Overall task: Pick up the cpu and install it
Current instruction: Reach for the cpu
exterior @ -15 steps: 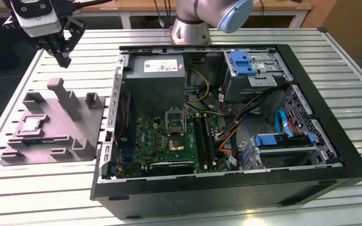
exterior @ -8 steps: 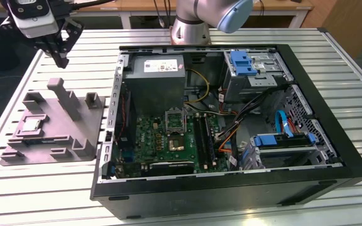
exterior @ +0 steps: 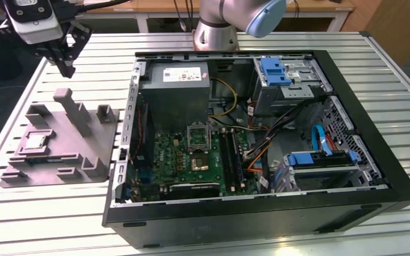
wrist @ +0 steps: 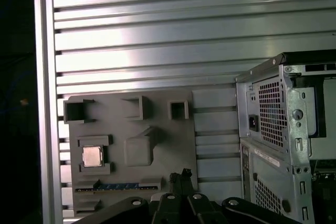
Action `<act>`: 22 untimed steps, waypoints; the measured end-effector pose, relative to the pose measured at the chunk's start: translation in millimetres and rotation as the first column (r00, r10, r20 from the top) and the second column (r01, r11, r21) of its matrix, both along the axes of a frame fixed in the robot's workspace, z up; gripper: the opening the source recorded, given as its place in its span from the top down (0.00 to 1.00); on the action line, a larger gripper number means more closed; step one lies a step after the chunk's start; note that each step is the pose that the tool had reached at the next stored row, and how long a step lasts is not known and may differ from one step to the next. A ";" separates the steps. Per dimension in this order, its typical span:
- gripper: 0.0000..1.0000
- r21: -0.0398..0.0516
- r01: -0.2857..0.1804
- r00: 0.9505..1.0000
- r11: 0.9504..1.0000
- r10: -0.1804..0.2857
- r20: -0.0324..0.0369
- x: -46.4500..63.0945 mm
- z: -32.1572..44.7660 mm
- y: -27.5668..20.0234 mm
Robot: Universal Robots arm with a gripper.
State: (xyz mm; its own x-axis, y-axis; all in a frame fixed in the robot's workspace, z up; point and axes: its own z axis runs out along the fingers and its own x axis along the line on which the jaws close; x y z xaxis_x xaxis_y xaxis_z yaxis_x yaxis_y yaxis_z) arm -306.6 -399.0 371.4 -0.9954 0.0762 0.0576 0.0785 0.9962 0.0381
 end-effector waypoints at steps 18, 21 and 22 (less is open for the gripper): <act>0.89 0.000 0.000 1.000 1.000 0.000 -0.010 -8.0 -2.4 0.0; 0.89 0.000 0.000 1.000 1.000 0.000 -0.012 -9.6 -2.8 0.0; 0.89 0.000 0.000 1.000 1.000 0.000 -0.012 -10.0 -3.0 0.0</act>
State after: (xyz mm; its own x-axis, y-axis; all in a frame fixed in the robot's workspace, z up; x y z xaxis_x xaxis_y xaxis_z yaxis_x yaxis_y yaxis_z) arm -316.7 -398.9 368.3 -0.9947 0.0762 0.0694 0.0789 0.9962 0.0371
